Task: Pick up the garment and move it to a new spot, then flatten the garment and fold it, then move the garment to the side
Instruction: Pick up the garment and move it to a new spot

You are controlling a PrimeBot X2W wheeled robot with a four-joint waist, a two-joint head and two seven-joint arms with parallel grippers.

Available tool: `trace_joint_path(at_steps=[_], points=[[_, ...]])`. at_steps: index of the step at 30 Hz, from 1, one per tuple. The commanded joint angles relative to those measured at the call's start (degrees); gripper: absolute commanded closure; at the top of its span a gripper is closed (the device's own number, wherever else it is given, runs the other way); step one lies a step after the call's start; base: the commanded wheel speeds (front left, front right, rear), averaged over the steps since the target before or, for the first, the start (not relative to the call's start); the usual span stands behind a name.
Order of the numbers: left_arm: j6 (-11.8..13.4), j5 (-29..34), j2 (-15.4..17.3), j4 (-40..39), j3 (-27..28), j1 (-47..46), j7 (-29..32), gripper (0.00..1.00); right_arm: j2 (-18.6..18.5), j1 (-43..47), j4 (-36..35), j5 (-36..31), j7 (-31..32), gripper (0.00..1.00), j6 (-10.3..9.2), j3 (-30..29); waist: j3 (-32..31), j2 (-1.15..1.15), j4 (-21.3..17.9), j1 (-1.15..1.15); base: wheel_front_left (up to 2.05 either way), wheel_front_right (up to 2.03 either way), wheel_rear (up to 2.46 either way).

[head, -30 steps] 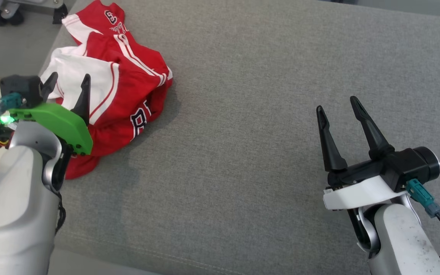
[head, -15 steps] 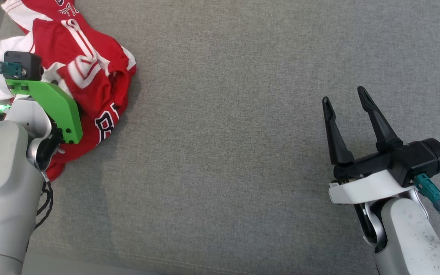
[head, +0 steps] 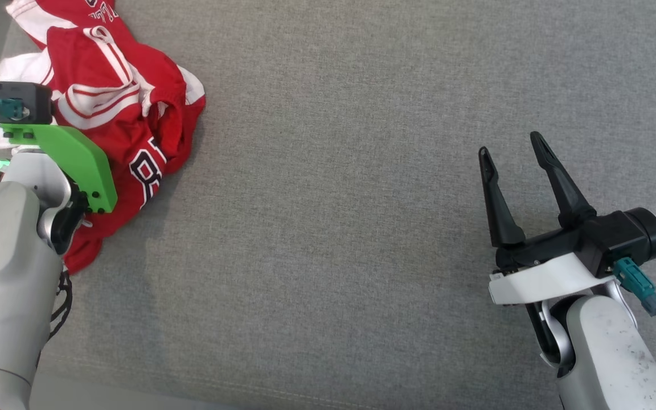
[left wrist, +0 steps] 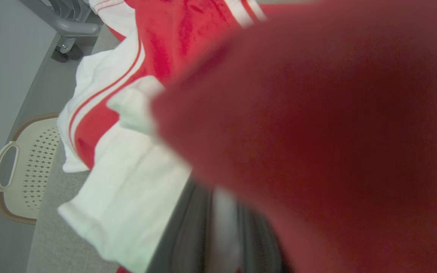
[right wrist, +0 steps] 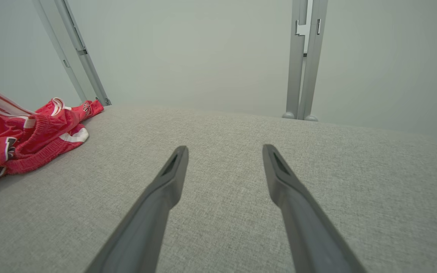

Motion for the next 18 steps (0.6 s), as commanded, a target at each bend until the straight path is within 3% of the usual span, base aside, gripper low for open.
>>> trace_joint_path(at_steps=[1, 10, 18], points=[[0.2, 0.0, 1.0, 0.3, 0.5, -1.4, -1.8, 1.0, 0.0, 0.1, 0.4, 0.2, -0.3, 0.0, 0.0, 0.0, -1.7, 0.0, 0.6, 0.0, 0.0, 0.0, 0.0], [0.4, -0.7, 2.8, -1.8, 2.4, -1.8, -10.6, 1.0, 1.1, 1.6, 2.7, 0.9, -1.0, 0.0, 0.0, 0.2, -8.2, 0.0, 1.9, 0.0, 0.0, 0.0, 0.0], [1.9, -1.1, 4.8, -10.5, 3.9, 0.6, -15.2, 1.0, 1.7, 3.4, 4.7, 2.0, -1.6, 0.0, 0.0, 0.3, -13.6, 0.0, 2.4, 0.0, 0.0, 0.0, 0.0]])
